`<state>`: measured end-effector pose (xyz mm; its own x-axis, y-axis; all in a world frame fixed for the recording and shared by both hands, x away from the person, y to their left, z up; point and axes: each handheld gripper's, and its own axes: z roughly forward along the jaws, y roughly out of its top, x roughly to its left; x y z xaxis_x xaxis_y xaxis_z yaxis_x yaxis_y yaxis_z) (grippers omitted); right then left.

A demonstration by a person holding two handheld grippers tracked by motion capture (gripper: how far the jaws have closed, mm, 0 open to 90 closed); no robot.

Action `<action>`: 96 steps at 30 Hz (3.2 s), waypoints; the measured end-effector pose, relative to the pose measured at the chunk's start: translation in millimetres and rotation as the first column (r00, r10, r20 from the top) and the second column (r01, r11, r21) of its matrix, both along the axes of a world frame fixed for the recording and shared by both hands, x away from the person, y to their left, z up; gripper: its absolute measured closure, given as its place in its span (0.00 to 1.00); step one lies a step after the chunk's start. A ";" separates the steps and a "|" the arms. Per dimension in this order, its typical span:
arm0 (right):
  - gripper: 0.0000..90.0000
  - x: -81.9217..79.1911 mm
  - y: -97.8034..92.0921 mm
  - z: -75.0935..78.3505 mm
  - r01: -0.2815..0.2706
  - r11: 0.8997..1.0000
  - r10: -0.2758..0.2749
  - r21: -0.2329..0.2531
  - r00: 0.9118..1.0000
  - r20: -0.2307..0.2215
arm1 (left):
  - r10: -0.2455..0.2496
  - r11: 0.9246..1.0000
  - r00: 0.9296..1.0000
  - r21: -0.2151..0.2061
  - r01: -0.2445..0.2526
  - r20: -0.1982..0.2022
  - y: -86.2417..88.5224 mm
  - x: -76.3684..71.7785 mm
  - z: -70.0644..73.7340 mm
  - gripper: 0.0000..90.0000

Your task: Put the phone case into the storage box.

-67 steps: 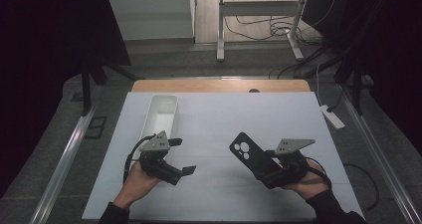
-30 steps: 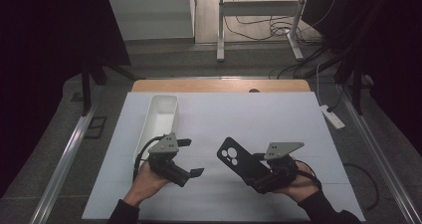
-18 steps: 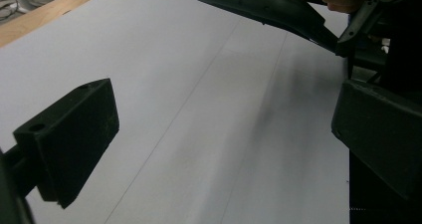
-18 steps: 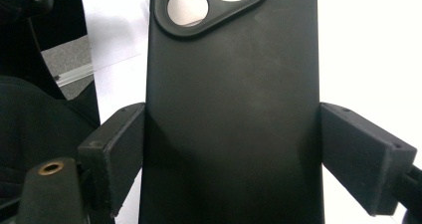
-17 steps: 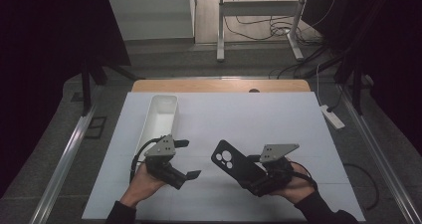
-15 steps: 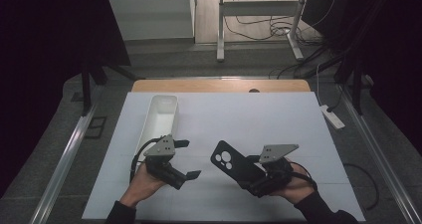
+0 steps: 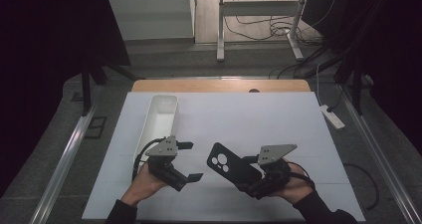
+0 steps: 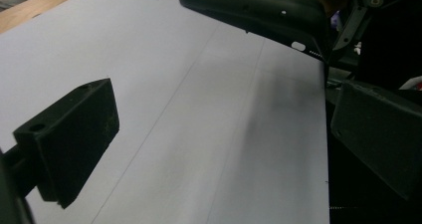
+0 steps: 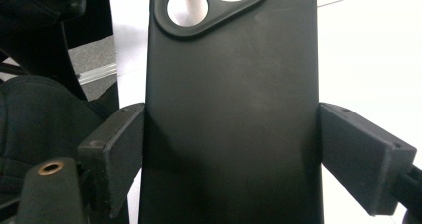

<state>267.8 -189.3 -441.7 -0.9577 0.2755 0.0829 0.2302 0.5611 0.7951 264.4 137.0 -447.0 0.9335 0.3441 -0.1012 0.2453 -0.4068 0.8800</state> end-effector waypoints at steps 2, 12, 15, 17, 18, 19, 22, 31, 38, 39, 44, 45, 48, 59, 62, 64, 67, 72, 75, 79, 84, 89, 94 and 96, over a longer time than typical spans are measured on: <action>0.17 0.2 1.1 -0.8 -0.010 1.000 0.010 -0.002 1.000 0.000 | -0.009 1.000 1.000 -0.005 0.009 -0.002 -2.2 -0.2 0.2 0.00; 0.17 2.7 4.0 -0.8 -0.051 0.998 0.051 0.025 0.999 -0.004 | -0.061 0.998 0.998 0.017 0.061 -0.012 -10.9 2.6 1.1 0.00; 0.17 3.1 5.2 -0.6 -0.060 0.998 0.060 0.033 0.998 -0.006 | -0.072 0.997 0.997 0.005 0.072 -0.008 -11.4 3.4 2.0 0.00; 0.17 2.9 6.4 -0.4 -0.068 0.997 0.068 0.036 0.998 -0.005 | -0.077 0.997 0.997 0.004 0.077 -0.006 -11.8 4.0 2.6 0.00; 0.17 2.9 7.1 -0.3 -0.073 0.997 0.073 0.038 0.997 -0.005 | -0.081 0.997 0.997 0.001 0.081 -0.006 -12.0 4.2 2.7 0.00; 0.17 2.7 7.8 -0.4 -0.077 0.996 0.077 0.039 0.997 -0.005 | -0.085 0.996 0.996 -0.003 0.085 -0.006 -12.2 4.4 2.8 0.00; 0.17 2.0 9.6 -0.1 -0.088 0.995 0.089 0.039 0.996 -0.002 | -0.104 0.995 0.995 -0.015 0.104 -0.003 -13.1 4.8 3.1 0.00; 0.17 0.0 13.1 0.8 -0.113 0.993 0.113 0.045 0.994 0.001 | -0.127 0.992 0.992 -0.029 0.127 0.003 -15.5 4.2 3.4 0.00; 0.17 -1.4 16.2 1.0 -0.131 0.990 0.131 0.049 0.991 0.002 | -0.155 0.987 0.988 -0.039 0.155 0.003 -18.6 3.9 3.9 0.00; 0.17 -1.4 16.2 1.0 -0.131 0.990 0.131 0.049 0.991 0.002 | -0.159 0.986 0.987 -0.041 0.159 0.002 -18.8 4.0 4.0 0.00; 0.17 -2.0 17.5 0.6 -0.146 0.988 0.146 0.053 0.989 0.002 | -0.188 0.980 0.982 -0.066 0.188 0.006 -19.3 3.4 4.6 0.00; 0.17 -2.3 17.8 0.7 -0.149 0.987 0.149 0.052 0.989 0.002 | -0.191 0.979 0.981 -0.067 0.192 0.008 -19.2 3.1 4.7 0.01; 0.17 -2.9 18.6 0.9 -0.159 0.986 0.160 0.053 0.987 -0.002 | -0.204 0.976 0.979 -0.078 0.204 0.013 -19.6 2.7 4.7 0.02; 0.17 -2.7 21.0 0.1 -0.193 0.979 0.194 0.070 0.981 -0.007 | -0.242 0.964 0.970 -0.104 0.244 0.033 -20.7 0.2 5.8 0.09; 0.16 -2.6 20.8 -0.1 -0.200 0.977 0.201 0.072 0.979 -0.011 | -0.252 0.959 0.967 -0.125 0.254 0.032 -19.8 0.1 5.9 0.09; 0.16 -2.8 20.8 -0.2 -0.210 0.975 0.211 0.073 0.977 -0.011 | -0.259 0.956 0.965 -0.134 0.261 0.030 -19.9 -0.3 6.7 0.10; 0.16 -3.0 21.1 -0.6 -0.216 0.974 0.217 0.069 0.976 -0.007 | -0.266 0.952 0.964 -0.148 0.267 0.025 -19.3 -0.3 6.7 0.11; 0.16 -3.3 20.8 -1.5 -0.223 0.973 0.224 0.064 0.975 -0.003 | -0.278 0.947 0.961 -0.168 0.274 0.000 -17.7 1.8 5.9 0.14; 0.16 -2.8 20.5 -2.3 -0.222 0.974 0.222 0.053 0.975 0.003 | -0.273 0.951 0.962 -0.157 0.268 -0.010 -18.6 1.9 6.0 0.15; 0.16 -2.6 20.3 -3.4 -0.221 0.974 0.221 0.052 0.975 0.011 | -0.267 0.953 0.964 -0.151 0.262 -0.015 -19.0 2.2 6.4 0.16; 0.16 -3.1 20.3 -3.1 -0.214 0.976 0.213 0.049 0.977 0.029 | -0.259 0.956 0.966 -0.147 0.253 -0.019 -18.9 2.0 7.7 0.17; 0.15 -2.9 20.5 -3.0 -0.204 0.978 0.202 0.047 0.979 0.035 | -0.252 0.959 0.968 -0.144 0.246 -0.023 -19.0 2.4 8.2 0.17; 0.13 -2.1 22.1 -4.1 -0.187 0.982 0.186 0.038 0.982 0.030 | -0.232 0.965 0.972 -0.129 0.226 -0.030 -20.1 2.6 9.2 0.17; 0.12 -2.1 22.5 -4.7 -0.175 0.984 0.174 0.029 0.984 0.032 | -0.222 0.968 0.974 -0.125 0.216 -0.034 -20.3 3.0 9.0 0.18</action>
